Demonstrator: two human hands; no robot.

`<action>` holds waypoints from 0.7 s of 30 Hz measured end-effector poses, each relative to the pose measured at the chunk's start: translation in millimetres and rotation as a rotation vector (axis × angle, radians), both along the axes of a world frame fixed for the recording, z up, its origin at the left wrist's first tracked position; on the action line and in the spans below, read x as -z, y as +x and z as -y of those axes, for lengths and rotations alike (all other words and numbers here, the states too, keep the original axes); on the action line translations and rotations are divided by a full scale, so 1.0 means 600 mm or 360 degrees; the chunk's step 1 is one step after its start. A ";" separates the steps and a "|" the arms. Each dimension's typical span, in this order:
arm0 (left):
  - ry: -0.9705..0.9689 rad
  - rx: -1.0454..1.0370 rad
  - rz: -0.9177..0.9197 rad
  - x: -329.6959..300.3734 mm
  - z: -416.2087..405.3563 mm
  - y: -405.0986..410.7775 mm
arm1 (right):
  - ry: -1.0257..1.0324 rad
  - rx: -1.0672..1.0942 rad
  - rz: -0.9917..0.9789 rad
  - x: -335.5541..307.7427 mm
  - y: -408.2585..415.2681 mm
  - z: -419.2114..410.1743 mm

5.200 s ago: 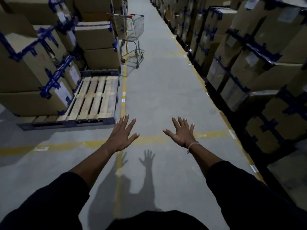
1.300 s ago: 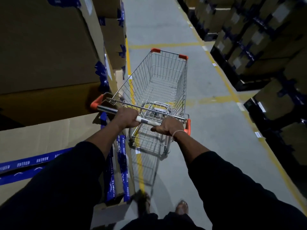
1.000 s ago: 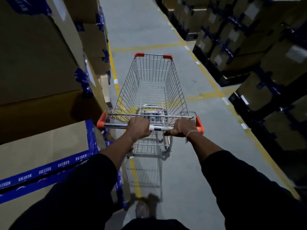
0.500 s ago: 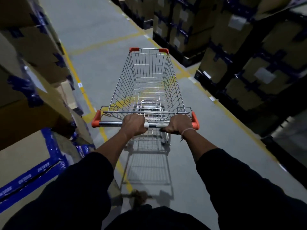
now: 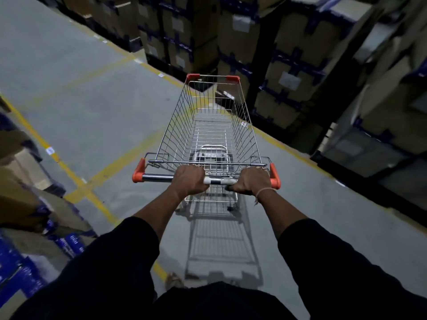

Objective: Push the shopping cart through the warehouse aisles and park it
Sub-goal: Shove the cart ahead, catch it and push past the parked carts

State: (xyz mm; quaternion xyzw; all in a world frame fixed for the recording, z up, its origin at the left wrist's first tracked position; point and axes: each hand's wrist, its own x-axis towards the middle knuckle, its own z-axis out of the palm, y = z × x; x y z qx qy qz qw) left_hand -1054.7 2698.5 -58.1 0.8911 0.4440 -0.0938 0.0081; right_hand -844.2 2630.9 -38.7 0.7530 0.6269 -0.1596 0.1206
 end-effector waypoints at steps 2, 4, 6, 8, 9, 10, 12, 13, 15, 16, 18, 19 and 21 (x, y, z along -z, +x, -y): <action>0.0008 0.0094 0.0016 0.002 0.011 0.040 | 0.0008 0.0090 -0.0003 0.004 0.036 0.028; 0.0007 0.0180 0.0026 0.006 0.019 0.076 | -0.0027 0.0175 0.0004 0.006 0.068 0.053; 0.0001 0.0266 0.0036 0.007 0.025 0.110 | -0.0072 0.0221 0.0042 0.007 0.090 0.073; -0.0008 0.0359 0.0047 0.007 0.028 0.143 | -0.0038 0.0201 0.0073 0.009 0.099 0.089; -0.0010 0.0411 0.0047 0.006 0.029 0.159 | 0.0006 0.0200 0.0073 0.012 0.100 0.097; -0.0014 0.0469 0.0045 0.007 0.030 0.174 | 0.0055 0.0224 0.0068 0.017 0.099 0.104; -0.0043 0.0597 0.0048 0.008 0.029 0.201 | 0.0133 0.0339 0.0079 0.022 0.101 0.120; -0.0067 0.0672 0.0057 0.007 0.026 0.213 | 0.0148 0.0407 0.0095 0.022 0.106 0.128; -0.0150 0.0838 0.0080 0.005 0.016 0.239 | 0.0130 0.0538 0.0120 0.018 0.118 0.144; -0.0196 0.0927 0.0098 0.006 0.009 0.253 | 0.0118 0.0608 0.0124 0.015 0.123 0.152; -0.0247 0.1092 0.0140 0.011 -0.004 0.275 | 0.0121 0.0733 0.0113 0.012 0.128 0.167; -0.0248 0.1172 0.0159 0.014 -0.009 0.283 | 0.0131 0.0787 0.0107 0.012 0.129 0.175; -0.0217 0.1313 0.0205 0.020 -0.014 0.295 | 0.0147 0.0896 0.0102 0.019 0.129 0.192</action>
